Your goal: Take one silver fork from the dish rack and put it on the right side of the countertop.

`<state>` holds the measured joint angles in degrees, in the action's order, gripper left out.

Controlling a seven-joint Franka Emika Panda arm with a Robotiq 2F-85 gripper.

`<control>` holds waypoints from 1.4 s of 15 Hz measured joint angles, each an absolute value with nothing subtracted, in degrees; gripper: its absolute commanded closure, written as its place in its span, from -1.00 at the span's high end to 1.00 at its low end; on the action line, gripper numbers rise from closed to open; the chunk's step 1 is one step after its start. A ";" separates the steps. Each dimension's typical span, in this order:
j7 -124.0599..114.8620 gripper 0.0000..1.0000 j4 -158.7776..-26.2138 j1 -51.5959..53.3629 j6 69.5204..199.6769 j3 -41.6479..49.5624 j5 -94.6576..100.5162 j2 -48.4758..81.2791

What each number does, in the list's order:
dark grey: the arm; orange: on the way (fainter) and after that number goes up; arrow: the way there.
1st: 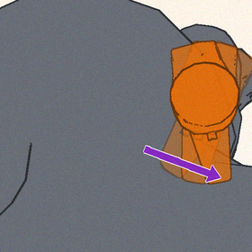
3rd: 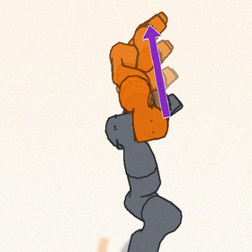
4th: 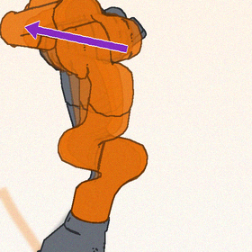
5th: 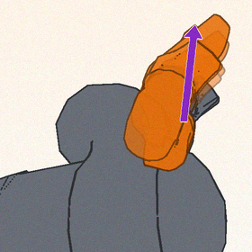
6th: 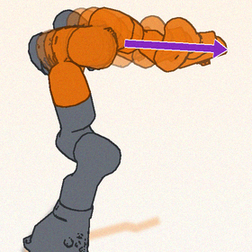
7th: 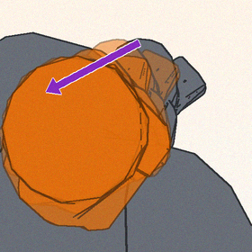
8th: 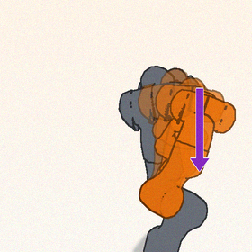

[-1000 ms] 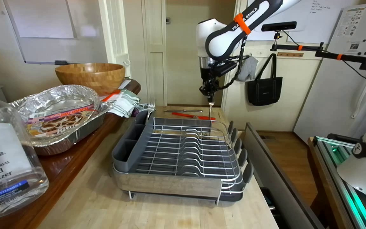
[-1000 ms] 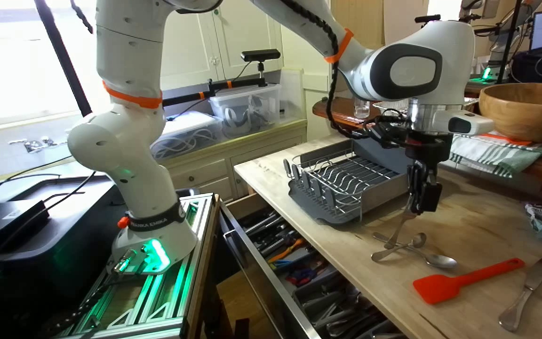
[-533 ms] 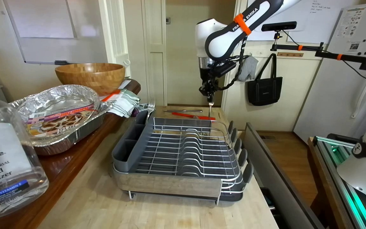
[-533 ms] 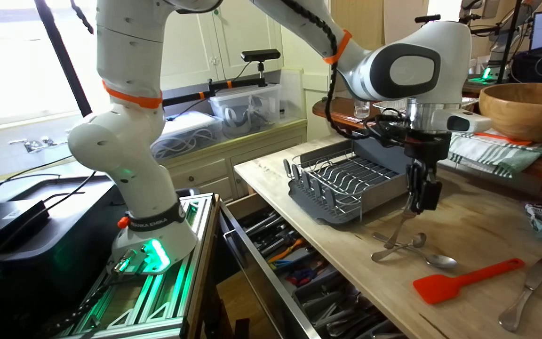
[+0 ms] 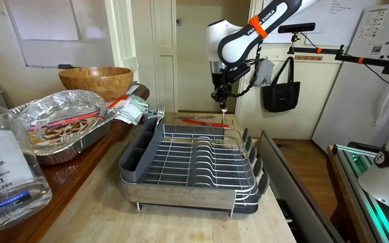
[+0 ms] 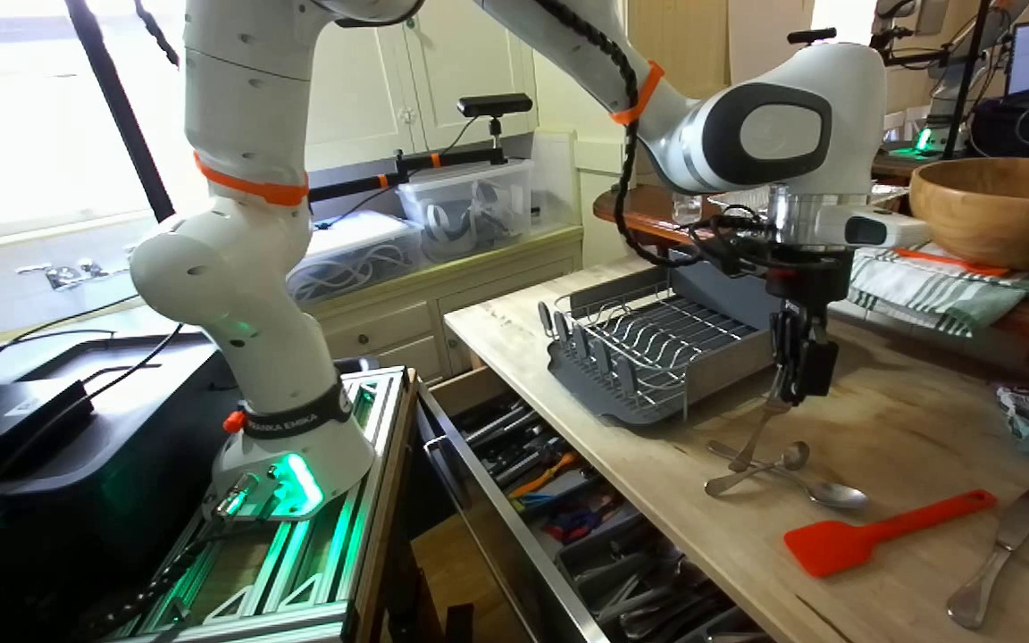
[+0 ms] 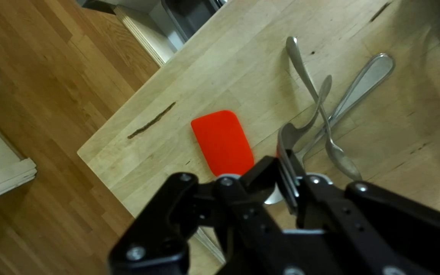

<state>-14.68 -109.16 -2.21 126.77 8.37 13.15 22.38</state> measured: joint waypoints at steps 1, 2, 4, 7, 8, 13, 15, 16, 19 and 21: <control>-14.76 -0.95 -109.16 -2.20 126.77 8.39 13.23 22.39; -14.88 -0.95 -109.16 -2.20 126.81 8.42 13.25 22.41; -15.26 -0.95 -109.18 -2.22 126.90 8.59 13.24 22.48; -16.20 -0.95 -109.39 -2.31 127.16 9.00 13.16 22.51; -16.61 -0.95 -109.48 -2.36 127.33 9.10 13.13 22.51; -17.77 -0.95 -109.70 -2.44 128.79 9.41 13.10 22.72; -18.02 -0.95 -109.70 -2.44 129.22 9.44 13.10 22.80; -18.12 -0.95 -109.69 -2.44 129.35 9.46 13.10 22.83; -18.57 -0.95 -109.67 -2.44 129.70 9.53 13.10 22.94; -18.90 -0.95 -109.63 -2.45 130.08 9.64 13.10 23.10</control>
